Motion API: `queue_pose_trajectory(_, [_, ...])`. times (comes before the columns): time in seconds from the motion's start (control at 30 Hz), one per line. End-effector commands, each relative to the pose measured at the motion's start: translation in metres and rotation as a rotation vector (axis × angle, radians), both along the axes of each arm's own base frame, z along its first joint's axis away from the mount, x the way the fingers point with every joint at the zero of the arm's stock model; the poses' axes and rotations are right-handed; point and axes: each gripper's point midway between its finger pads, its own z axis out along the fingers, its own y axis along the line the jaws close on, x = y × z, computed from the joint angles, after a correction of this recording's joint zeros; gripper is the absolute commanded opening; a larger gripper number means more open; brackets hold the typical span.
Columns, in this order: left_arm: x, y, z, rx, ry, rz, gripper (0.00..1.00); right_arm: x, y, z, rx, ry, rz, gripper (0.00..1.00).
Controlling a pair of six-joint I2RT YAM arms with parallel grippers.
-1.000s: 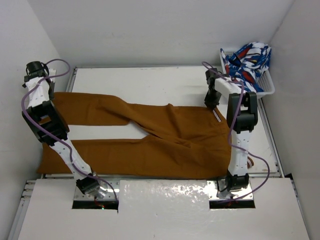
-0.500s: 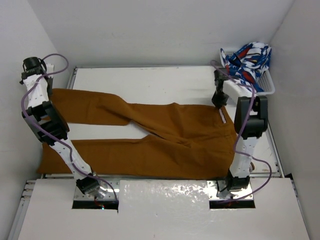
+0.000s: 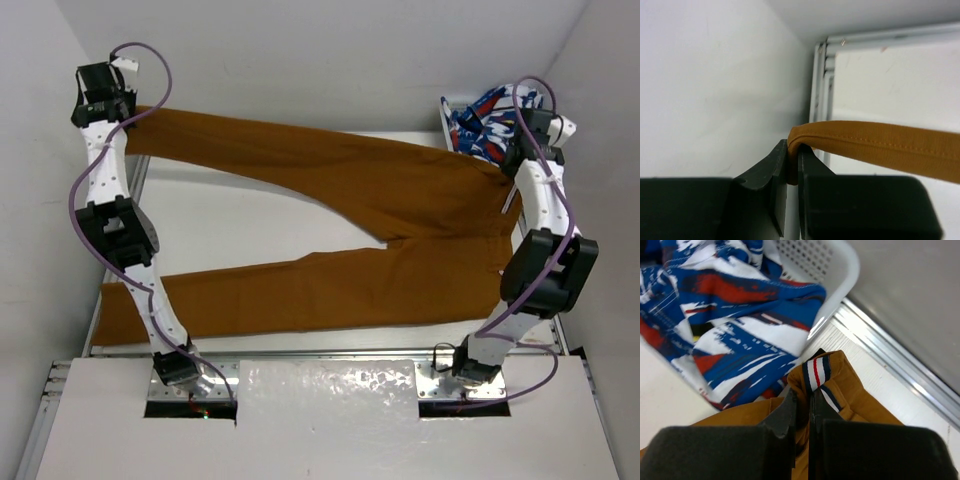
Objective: Fold and stack the trousers
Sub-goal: Fold the trousers
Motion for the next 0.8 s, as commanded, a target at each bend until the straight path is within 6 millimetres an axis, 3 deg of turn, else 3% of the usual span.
queue_pose_trajectory(0.0, [0.018,0.015,0.062,0.044,-0.235,0.032,0.00,0.007,-0.030,0.038,-0.112,-0.096,-0.049,0.00])
queue_pose_trajectory(0.07, [0.026,0.011,0.070,0.058,-0.262,0.022,0.00,0.008,-0.042,0.047,-0.109,-0.130,-0.065,0.00])
queue_pose_trajectory(0.17, [0.031,0.011,0.099,0.093,-0.341,0.009,0.00,0.012,-0.059,0.062,-0.107,-0.170,-0.074,0.00])
queue_pose_trajectory(0.27, [0.033,-0.001,0.113,0.085,-0.374,-0.050,0.00,0.018,-0.050,0.052,-0.049,-0.168,-0.032,0.00])
queue_pose_trajectory(0.33, [0.028,-0.010,0.096,0.073,-0.310,-0.112,0.00,0.015,-0.036,0.033,0.011,-0.162,-0.004,0.00])
queue_pose_trajectory(0.37, [0.015,-0.016,0.112,0.086,-0.326,-0.131,0.00,0.012,-0.027,0.024,0.042,-0.161,0.024,0.00])
queue_pose_trajectory(0.4, [0.005,-0.015,0.079,0.062,-0.251,-0.131,0.00,-0.006,-0.019,0.006,0.062,-0.132,0.025,0.00])
queue_pose_trajectory(0.43, [-0.007,-0.007,0.073,0.058,-0.236,-0.116,0.00,-0.008,-0.016,0.004,0.059,-0.155,0.033,0.00])
queue_pose_trajectory(0.47, [-0.025,-0.008,0.090,0.063,-0.260,-0.120,0.00,-0.016,-0.013,-0.002,0.058,-0.154,0.035,0.00])
queue_pose_trajectory(0.5, [-0.042,0.007,0.069,0.044,-0.207,-0.088,0.00,-0.031,-0.007,-0.009,0.052,-0.157,0.045,0.00])
queue_pose_trajectory(0.53, [-0.058,0.010,0.077,0.043,-0.206,-0.072,0.00,-0.038,-0.003,-0.010,0.052,-0.167,0.056,0.00])
queue_pose_trajectory(0.6, [-0.084,0.012,0.048,-0.015,-0.115,-0.082,0.00,-0.060,0.010,-0.015,0.036,-0.186,0.104,0.00])
queue_pose_trajectory(0.63, [-0.105,0.012,0.055,-0.007,-0.106,-0.084,0.00,-0.060,0.012,-0.009,0.016,-0.237,0.120,0.00])
queue_pose_trajectory(0.67, [-0.117,0.007,0.047,0.021,-0.059,-0.139,0.00,-0.066,0.015,-0.009,0.008,-0.256,0.134,0.00])
queue_pose_trajectory(0.7, [-0.134,0.000,0.015,0.004,0.017,-0.161,0.00,-0.079,0.024,-0.031,0.017,-0.227,0.164,0.00])
queue_pose_trajectory(0.73, [-0.149,-0.008,0.032,0.056,-0.015,-0.181,0.00,-0.081,0.027,-0.014,-0.016,-0.304,0.185,0.00])
queue_pose_trajectory(0.77, [-0.158,-0.014,0.027,0.069,-0.010,-0.204,0.00,-0.084,0.029,-0.017,-0.020,-0.323,0.194,0.00])
